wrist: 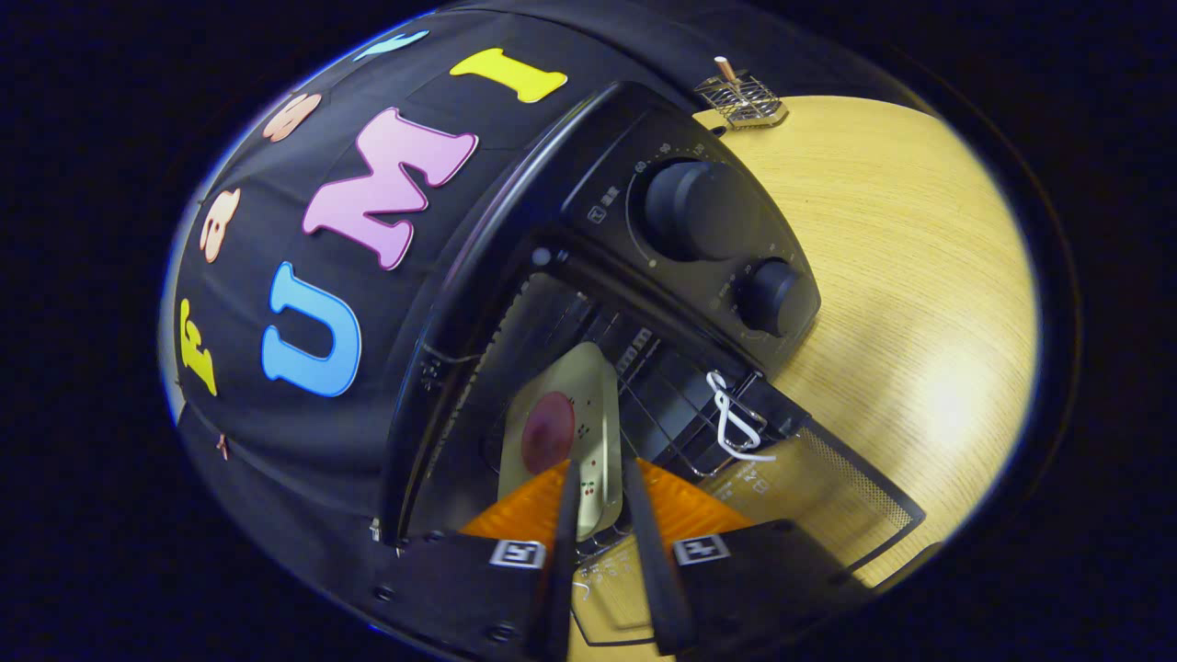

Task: Open the toaster oven, put the food inside, and close the toaster oven door.

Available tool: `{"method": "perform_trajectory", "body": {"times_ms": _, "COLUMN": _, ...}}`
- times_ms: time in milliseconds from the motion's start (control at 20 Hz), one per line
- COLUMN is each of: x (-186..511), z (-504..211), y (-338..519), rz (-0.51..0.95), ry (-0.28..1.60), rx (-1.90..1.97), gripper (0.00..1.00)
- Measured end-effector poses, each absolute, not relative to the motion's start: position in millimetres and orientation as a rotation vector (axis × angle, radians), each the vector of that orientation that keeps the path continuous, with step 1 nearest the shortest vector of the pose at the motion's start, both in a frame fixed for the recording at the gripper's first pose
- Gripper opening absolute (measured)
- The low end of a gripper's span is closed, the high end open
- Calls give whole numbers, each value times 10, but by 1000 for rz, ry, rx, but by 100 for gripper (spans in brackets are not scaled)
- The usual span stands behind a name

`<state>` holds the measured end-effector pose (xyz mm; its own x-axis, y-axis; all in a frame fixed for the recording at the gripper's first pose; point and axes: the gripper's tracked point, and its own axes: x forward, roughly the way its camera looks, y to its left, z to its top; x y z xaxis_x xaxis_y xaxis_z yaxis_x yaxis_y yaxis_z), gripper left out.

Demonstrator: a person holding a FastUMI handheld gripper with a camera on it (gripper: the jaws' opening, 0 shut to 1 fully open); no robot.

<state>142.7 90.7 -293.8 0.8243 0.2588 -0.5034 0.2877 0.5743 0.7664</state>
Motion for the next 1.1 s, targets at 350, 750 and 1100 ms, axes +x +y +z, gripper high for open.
{"method": "perform_trajectory", "body": {"times_ms": 350, "x": 935, "z": -2778, "y": 846, "rz": 21, "ry": 638, "rx": 784, "gripper": 98}}
{"method": "perform_trajectory", "body": {"times_ms": 750, "x": 362, "z": -2454, "y": 674, "rz": 123, "ry": 578, "rx": 349, "gripper": 98}}
{"method": "perform_trajectory", "body": {"times_ms": 1100, "x": -178, "z": -2791, "y": 883, "rz": 208, "ry": 662, "rx": -96, "gripper": 99}}
